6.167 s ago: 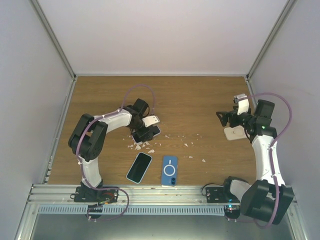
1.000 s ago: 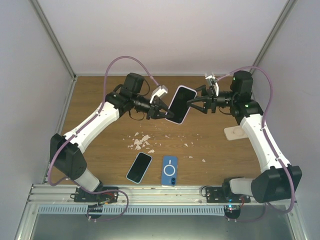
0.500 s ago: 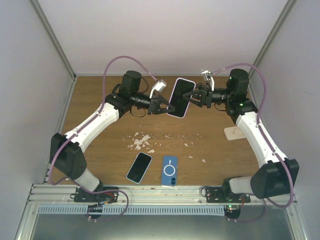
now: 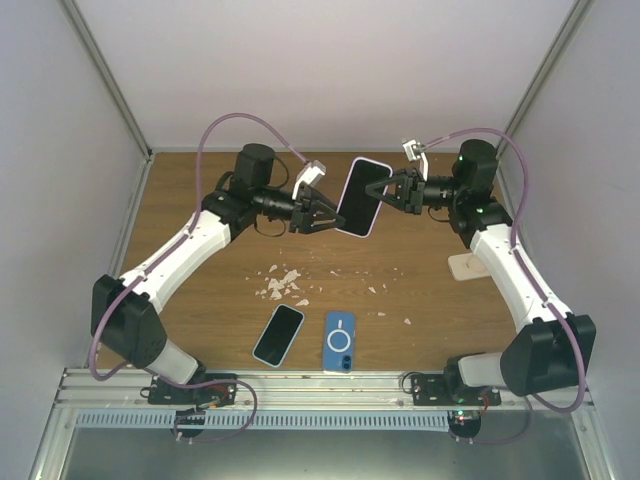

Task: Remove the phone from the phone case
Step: Pick up the phone at the center of the board.

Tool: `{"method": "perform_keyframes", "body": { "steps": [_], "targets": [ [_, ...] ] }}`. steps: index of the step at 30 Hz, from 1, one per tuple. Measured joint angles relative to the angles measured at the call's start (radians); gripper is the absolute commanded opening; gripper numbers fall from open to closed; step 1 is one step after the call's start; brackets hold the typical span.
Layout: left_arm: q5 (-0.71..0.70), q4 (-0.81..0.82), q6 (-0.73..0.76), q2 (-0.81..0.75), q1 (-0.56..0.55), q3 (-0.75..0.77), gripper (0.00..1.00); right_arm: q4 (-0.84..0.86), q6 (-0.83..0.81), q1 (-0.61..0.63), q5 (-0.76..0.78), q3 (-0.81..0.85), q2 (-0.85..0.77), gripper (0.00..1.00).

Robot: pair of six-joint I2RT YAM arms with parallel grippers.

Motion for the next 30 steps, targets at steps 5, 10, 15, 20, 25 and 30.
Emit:
{"method": "perform_keyframes", "body": {
  "steps": [5, 10, 15, 20, 25, 30],
  "targets": [
    [-0.002, -0.003, 0.011, -0.045, 0.047, -0.025, 0.56, 0.011, 0.019, -0.027, -0.002, -0.019, -0.011, 0.0],
    [-0.009, -0.006, 0.035, -0.07, 0.07, -0.034, 0.56, 0.058, 0.05, -0.057, -0.012, -0.041, -0.039, 0.0],
    [-0.009, -0.008, 0.055, -0.09, 0.07, -0.058, 0.56, 0.134, 0.108, -0.072, -0.034, -0.075, -0.061, 0.01],
    [-0.005, -0.01, 0.056, -0.097, 0.07, -0.095, 0.55, 0.185, 0.154, -0.074, -0.041, -0.101, -0.065, 0.01],
    [0.001, -0.009, 0.055, -0.097, 0.066, -0.098, 0.54, 0.237, 0.199, -0.077, -0.05, -0.126, -0.068, 0.0],
    [0.0, -0.014, 0.06, -0.089, 0.034, -0.085, 0.52, 0.286, 0.239, -0.077, -0.058, -0.14, -0.069, 0.0]
  ]
}}
